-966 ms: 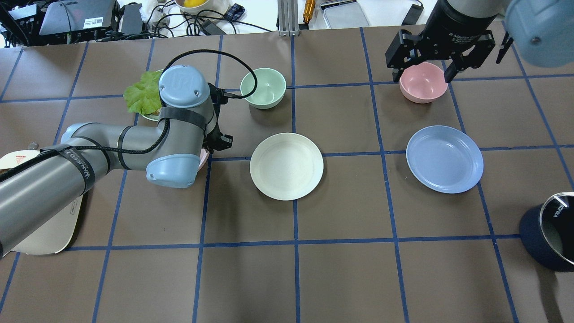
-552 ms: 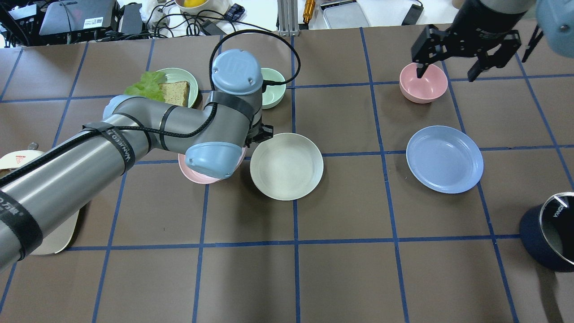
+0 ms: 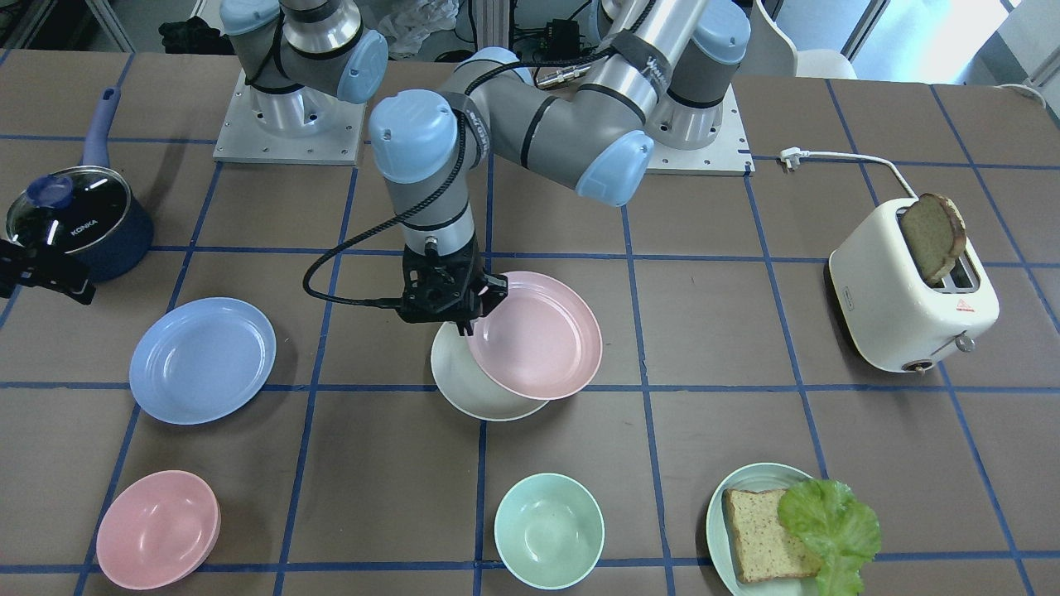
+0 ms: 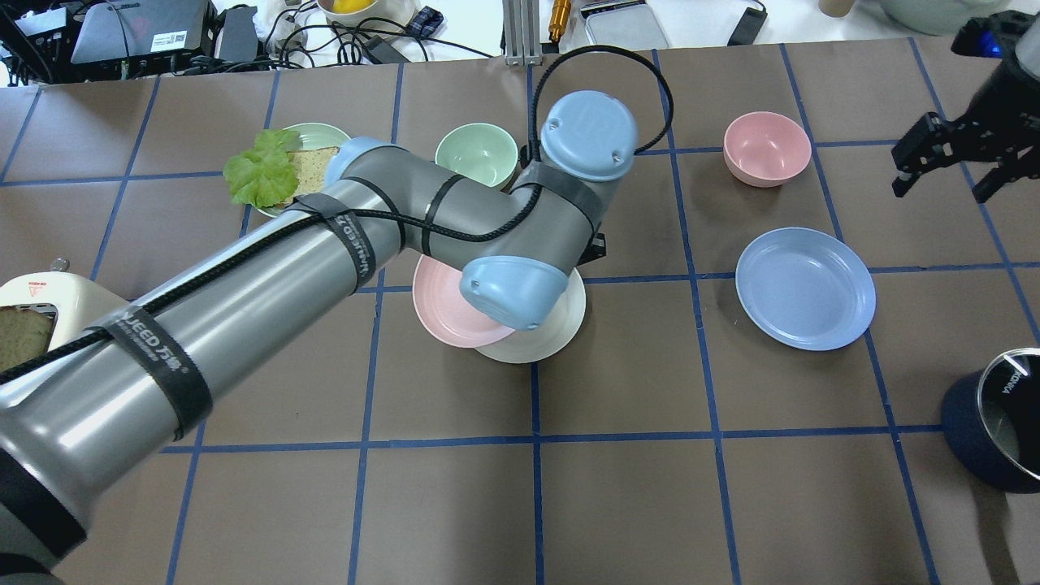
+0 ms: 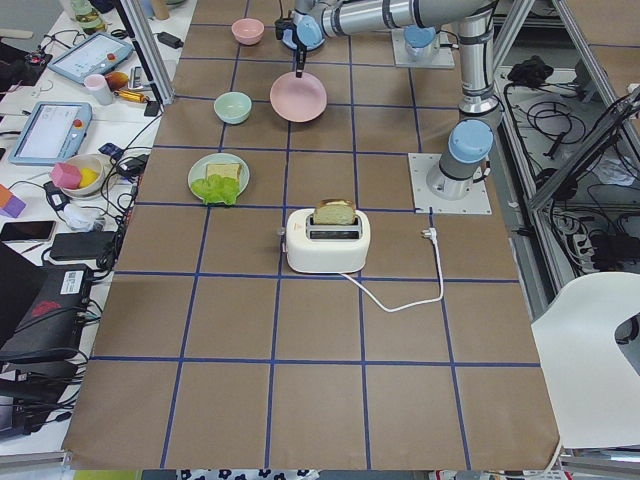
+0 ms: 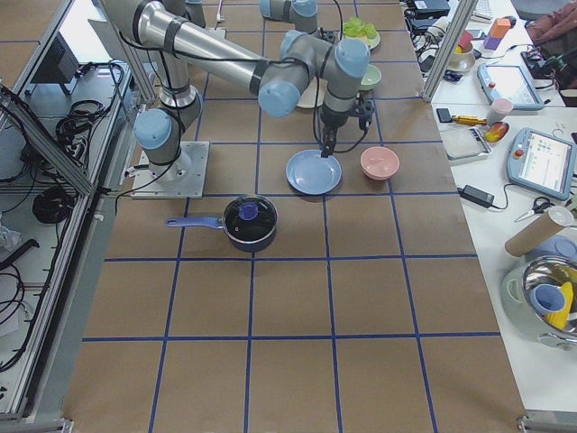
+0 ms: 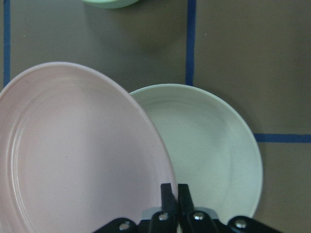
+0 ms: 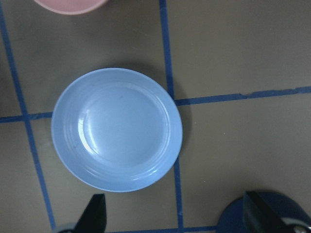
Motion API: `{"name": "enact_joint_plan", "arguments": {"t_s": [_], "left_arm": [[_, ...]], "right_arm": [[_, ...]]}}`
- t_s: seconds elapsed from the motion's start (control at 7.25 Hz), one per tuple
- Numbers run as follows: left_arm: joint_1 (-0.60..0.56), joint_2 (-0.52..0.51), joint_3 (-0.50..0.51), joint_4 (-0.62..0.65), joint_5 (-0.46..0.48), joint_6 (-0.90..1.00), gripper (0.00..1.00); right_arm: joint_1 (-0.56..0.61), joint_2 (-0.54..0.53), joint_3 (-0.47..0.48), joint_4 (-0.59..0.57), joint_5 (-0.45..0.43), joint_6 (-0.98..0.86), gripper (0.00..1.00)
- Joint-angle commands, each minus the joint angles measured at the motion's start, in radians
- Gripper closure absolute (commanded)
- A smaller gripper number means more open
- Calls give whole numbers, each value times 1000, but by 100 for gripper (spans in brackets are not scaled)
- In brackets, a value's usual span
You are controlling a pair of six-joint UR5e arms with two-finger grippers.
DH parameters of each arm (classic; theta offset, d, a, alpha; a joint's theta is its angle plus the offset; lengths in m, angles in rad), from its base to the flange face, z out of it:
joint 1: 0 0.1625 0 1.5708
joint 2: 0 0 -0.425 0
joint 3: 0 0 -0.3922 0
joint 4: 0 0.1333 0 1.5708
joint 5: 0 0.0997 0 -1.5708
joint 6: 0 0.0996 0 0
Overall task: Stack three plates with pink and blue
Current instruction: 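Carry the pink plate with the left gripper onto the cream plate, then release the pink plate with the left gripper while the right grasps the blue plate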
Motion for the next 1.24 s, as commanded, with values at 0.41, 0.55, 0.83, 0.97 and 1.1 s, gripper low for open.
{"name": "enact_joint_plan", "arguments": {"t_s": [0.41,0.55,0.83,0.97,1.1], "left_arm": [[-38,-116,58,10,19,-25,9],[-38,-118,58,9,18,-9,0],[-17,-75,72,-8,7,-4,0],[26,-44,74,-23,-38,24,0],[77,0,80,-101,-78,103,0]], "right_arm": [[-41,162,238,-480,23,-90,0],[-36,159,288,-566,22,-98,0],[-12,162,297,-566,23,-98,0],[-10,168,302,-564,22,-92,2],[-10,170,319,-567,22,-90,7]]}}
